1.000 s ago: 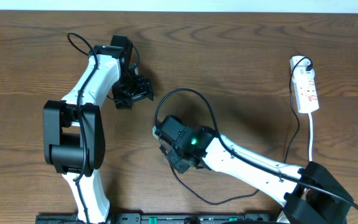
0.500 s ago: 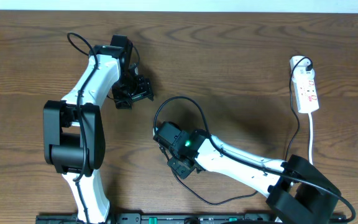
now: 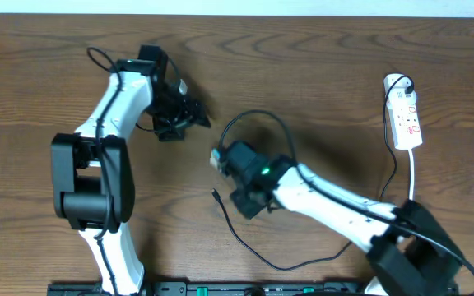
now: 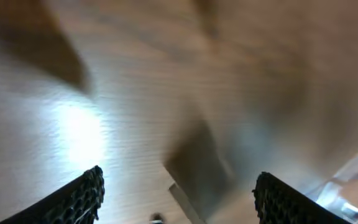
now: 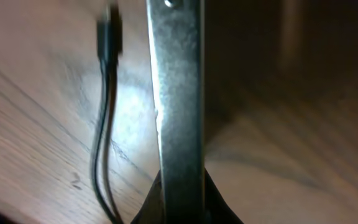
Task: Plug charger to phone and switch on socket
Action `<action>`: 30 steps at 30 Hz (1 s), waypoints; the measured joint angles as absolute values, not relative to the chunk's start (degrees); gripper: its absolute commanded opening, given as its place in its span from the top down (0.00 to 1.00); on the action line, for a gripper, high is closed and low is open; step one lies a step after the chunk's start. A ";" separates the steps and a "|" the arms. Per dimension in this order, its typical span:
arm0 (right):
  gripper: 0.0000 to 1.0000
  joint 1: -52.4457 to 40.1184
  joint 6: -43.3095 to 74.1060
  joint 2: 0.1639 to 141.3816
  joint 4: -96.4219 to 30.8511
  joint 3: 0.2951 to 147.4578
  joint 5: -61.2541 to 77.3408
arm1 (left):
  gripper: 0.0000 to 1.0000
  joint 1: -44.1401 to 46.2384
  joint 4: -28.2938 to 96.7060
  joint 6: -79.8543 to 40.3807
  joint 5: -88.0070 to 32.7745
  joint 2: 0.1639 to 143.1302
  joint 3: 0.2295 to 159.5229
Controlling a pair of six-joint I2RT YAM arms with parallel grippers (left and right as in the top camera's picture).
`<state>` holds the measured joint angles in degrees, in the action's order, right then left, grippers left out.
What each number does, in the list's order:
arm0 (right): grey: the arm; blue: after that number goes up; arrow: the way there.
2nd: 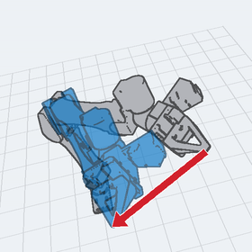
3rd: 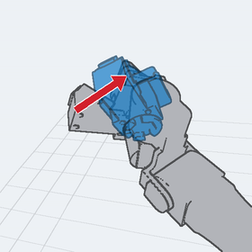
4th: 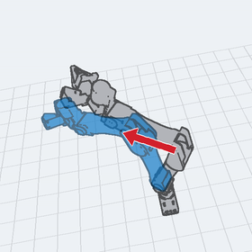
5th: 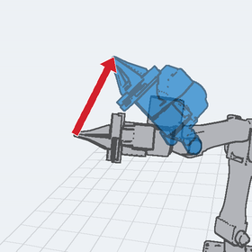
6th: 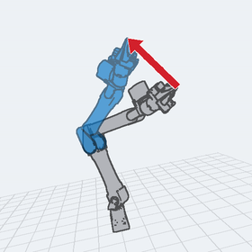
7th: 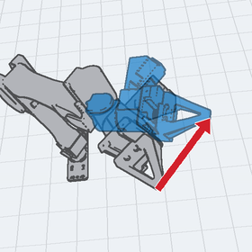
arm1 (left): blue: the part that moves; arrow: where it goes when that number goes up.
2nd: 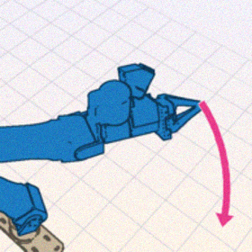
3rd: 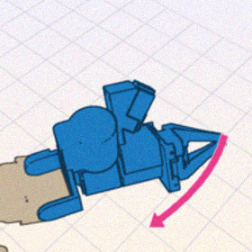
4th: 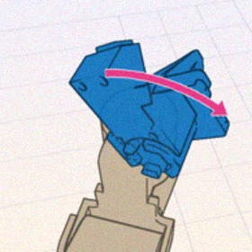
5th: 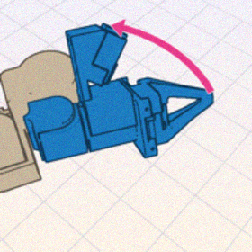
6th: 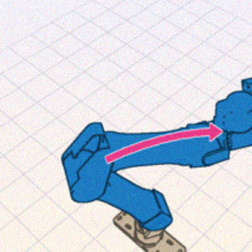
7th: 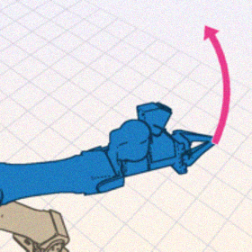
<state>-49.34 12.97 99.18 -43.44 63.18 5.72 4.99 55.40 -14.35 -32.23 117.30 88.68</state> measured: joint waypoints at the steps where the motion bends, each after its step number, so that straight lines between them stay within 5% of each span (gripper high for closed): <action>1: 0.99 -48.10 12.97 98.02 -43.09 63.20 6.52 | 0.22 4.01 54.50 -13.63 -35.42 117.10 88.68; 17: 0.99 -27.31 14.74 90.21 -25.85 63.75 35.09 | 0.15 -5.04 46.24 -3.73 -80.20 113.51 88.68; 30: 0.99 -24.60 23.40 90.67 -8.64 63.77 44.45 | 0.16 -0.89 44.23 1.34 -88.44 113.51 88.68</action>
